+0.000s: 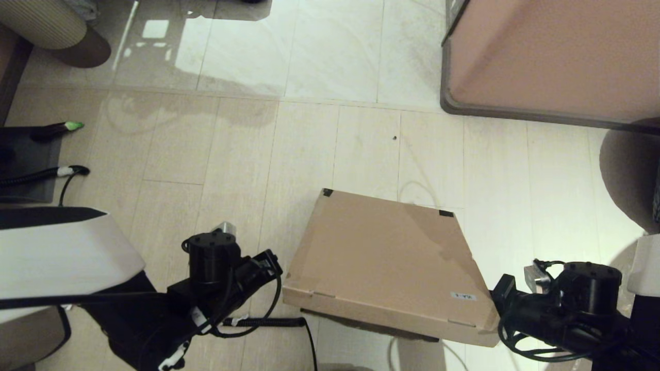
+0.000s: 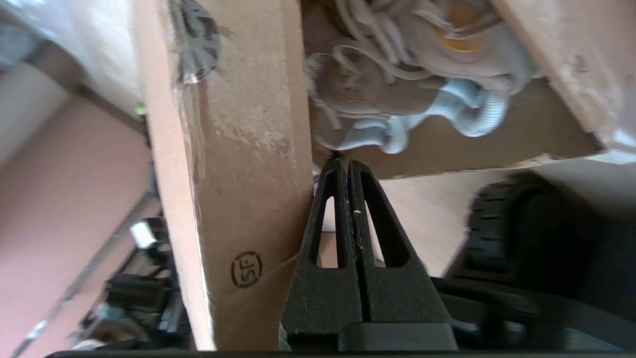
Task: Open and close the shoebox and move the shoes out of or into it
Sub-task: Open the shoe box
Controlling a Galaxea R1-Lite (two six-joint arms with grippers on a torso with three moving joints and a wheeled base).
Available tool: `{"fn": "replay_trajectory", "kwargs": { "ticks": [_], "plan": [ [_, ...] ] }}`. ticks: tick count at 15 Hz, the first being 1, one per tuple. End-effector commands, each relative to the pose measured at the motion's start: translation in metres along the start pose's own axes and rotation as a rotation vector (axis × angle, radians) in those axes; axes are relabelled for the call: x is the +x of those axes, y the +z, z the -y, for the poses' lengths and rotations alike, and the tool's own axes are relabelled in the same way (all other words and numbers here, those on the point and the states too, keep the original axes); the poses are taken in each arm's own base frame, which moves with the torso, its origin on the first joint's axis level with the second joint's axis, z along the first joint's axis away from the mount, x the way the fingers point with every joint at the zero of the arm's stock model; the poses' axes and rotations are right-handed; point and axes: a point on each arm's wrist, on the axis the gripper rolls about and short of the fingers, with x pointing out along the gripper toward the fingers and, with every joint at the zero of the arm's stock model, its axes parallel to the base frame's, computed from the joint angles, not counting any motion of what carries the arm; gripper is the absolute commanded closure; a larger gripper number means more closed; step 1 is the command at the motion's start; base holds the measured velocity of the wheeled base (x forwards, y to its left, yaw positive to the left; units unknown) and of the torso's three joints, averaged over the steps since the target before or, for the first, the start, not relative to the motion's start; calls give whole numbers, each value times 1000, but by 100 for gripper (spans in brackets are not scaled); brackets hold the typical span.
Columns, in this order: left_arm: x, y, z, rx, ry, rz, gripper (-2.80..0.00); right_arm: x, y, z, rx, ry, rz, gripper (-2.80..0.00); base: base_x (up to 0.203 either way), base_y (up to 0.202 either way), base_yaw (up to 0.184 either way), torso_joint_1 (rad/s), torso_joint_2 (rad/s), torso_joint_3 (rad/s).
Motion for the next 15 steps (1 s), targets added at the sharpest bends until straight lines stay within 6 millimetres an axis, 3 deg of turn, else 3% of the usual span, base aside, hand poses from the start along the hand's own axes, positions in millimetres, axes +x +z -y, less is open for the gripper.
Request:
{"fn": "replay_trajectory", "kwargs": {
  "ticks": [1,8,15],
  "plan": [
    [-2,2,1,-5,-6,11,0,-9,6,-18,13,76,34,0,0,0,0,0,0,0],
    [-2,2,2,-5,-6,12,0,-20,28,-60,128,268,75,0,0,0,0,0,0,0],
    [-13,1,0,-3,3,6,0,-3,76,-99,78,446,154,0,0,0,0,0,0,0]
  ]
}}
